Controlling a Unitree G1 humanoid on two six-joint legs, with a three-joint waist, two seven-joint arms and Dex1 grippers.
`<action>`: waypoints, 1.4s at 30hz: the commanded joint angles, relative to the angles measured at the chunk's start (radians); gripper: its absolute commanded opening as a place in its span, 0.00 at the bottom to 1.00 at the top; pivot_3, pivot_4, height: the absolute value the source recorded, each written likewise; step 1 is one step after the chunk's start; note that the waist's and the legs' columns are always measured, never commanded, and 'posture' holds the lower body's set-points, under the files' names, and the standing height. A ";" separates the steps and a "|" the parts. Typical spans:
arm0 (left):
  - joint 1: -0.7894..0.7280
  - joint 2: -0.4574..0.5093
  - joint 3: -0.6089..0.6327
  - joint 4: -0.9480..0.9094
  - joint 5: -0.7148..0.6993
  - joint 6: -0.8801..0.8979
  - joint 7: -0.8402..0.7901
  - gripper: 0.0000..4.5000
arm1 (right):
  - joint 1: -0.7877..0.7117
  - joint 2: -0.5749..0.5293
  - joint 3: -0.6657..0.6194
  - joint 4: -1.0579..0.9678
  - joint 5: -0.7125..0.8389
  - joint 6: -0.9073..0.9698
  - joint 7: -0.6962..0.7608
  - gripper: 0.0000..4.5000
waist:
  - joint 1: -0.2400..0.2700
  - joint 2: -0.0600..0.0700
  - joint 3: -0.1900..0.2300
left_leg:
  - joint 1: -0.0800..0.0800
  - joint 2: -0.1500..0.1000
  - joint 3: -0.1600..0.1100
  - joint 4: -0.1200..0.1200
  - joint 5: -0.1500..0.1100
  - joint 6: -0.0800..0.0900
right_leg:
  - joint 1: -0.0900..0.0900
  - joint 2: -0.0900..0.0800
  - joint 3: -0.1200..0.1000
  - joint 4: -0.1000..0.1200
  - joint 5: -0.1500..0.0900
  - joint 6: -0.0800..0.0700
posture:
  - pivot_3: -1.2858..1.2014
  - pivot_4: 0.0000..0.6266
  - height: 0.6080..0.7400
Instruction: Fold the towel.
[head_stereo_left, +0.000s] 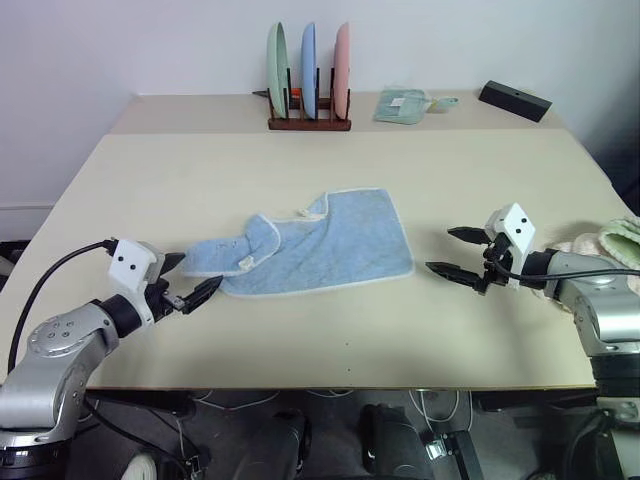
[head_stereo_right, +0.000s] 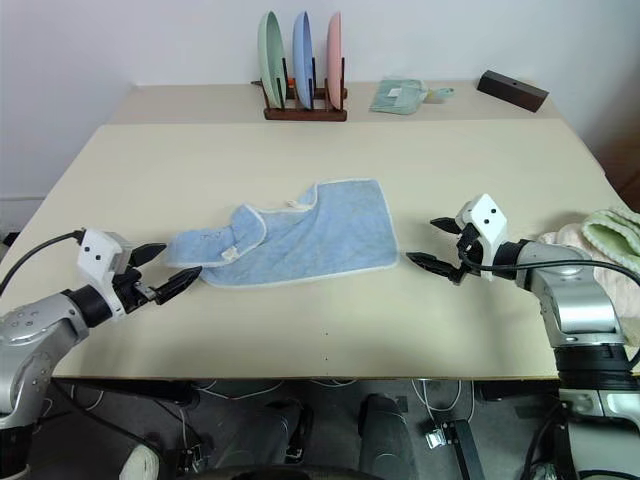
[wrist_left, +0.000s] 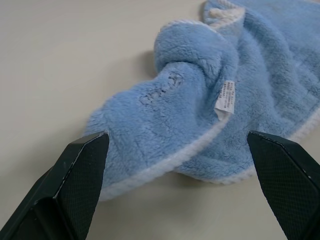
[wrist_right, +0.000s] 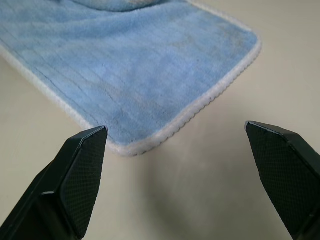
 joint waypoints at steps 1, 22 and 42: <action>-0.007 -0.004 0.001 -0.024 0.004 -0.026 0.008 0.99 | -0.008 -0.026 -0.039 -0.047 0.008 -0.007 -0.011 1.00 | 0.000 0.000 0.000 | 0.000 0.000 0.000 0.000 0.000 0.000 | 0.000 0.000 0.000 0.000 0.000 0.000 | 0.52 0.24 1.00; -0.105 0.080 -0.109 0.061 0.142 -0.123 -0.043 0.99 | -0.028 0.112 0.029 -0.119 0.008 -0.013 -0.109 1.00 | -0.001 0.000 0.000 | 0.000 0.000 0.000 0.000 0.002 -0.003 | 0.000 0.000 0.000 0.000 0.000 0.000 | 0.52 0.24 1.00; -0.568 -0.102 -0.503 0.577 0.542 -0.408 0.012 0.99 | -0.022 0.157 0.036 -0.080 -0.021 -0.083 -0.181 1.00 | -0.002 0.000 0.000 | 0.000 -0.001 0.000 0.000 0.003 -0.004 | 0.000 0.001 -0.001 0.000 0.000 0.000 | 0.52 0.24 1.00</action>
